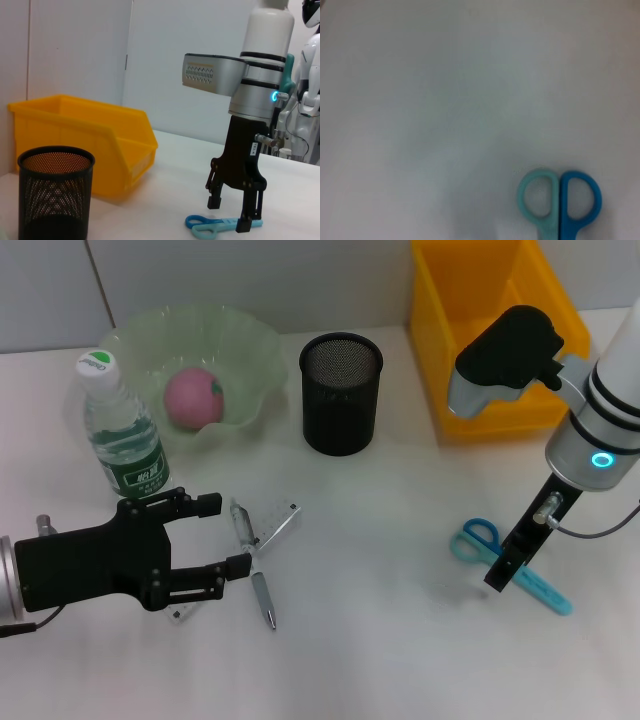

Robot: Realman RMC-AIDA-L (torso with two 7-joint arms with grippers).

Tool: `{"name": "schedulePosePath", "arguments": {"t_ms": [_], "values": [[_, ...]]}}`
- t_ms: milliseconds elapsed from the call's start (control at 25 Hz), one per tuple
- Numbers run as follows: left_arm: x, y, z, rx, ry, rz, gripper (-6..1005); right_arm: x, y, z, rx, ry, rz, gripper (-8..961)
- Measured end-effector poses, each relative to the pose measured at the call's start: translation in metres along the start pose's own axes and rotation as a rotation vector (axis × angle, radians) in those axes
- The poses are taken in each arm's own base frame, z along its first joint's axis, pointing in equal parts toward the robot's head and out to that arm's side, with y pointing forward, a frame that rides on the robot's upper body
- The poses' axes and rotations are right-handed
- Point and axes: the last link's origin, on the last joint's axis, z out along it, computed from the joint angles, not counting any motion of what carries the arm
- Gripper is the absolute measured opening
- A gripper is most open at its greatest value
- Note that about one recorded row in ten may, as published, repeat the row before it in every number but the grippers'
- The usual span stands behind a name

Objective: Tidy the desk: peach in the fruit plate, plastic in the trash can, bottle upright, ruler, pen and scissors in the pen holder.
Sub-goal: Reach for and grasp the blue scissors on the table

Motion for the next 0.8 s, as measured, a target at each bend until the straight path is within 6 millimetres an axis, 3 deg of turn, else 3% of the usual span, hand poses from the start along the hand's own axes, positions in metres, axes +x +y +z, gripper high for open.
{"name": "schedulePosePath", "arguments": {"t_ms": [400,640,800], "values": [[-0.0008,-0.0001,-0.0016,0.007,0.003,-0.003,841,-0.0014,0.0001,0.0046,0.003,-0.007,-0.003,816],[-0.0014,0.0002,-0.0021,0.008,0.003,-0.005,841,-0.0021,0.0005,0.0047,0.005,-0.008,-0.007,731],[-0.0014,0.0002,-0.0025,0.008,0.003,-0.005,841,-0.002,0.0004,0.0049,0.005,-0.008,-0.007,557]]}}
